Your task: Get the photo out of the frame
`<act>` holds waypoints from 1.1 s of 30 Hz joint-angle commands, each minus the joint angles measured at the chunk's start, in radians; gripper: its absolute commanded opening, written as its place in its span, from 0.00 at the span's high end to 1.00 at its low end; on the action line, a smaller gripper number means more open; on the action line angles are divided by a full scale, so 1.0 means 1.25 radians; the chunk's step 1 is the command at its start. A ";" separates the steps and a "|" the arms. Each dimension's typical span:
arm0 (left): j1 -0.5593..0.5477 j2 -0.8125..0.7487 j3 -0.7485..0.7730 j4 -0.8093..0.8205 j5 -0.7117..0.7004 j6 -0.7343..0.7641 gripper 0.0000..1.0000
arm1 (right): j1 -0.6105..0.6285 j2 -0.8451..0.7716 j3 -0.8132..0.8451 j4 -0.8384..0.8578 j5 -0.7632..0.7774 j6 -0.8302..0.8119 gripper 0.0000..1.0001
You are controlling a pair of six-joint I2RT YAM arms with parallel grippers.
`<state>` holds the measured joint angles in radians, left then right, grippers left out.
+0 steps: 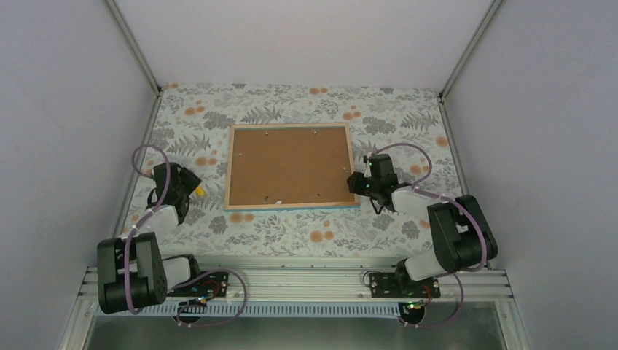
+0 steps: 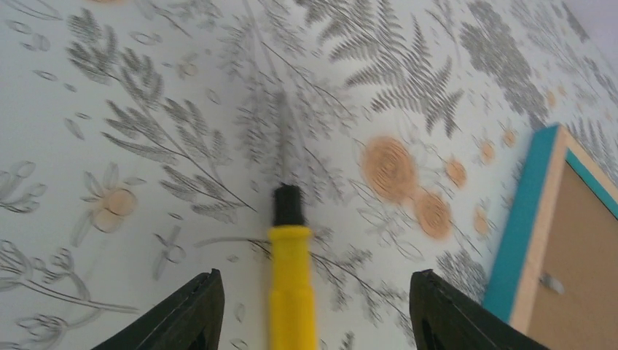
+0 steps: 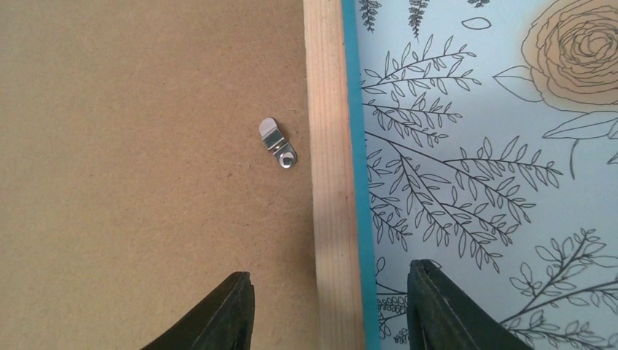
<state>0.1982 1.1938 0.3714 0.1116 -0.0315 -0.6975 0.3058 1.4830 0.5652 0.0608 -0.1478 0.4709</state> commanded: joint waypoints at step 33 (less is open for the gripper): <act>-0.459 0.109 0.108 -0.074 0.117 0.117 0.40 | 0.315 -0.159 0.039 -0.196 0.085 -0.007 0.18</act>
<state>-0.3004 1.3231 0.4774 -0.0162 0.1123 -0.5350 0.6685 1.3190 0.5949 -0.1772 -0.0898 0.4465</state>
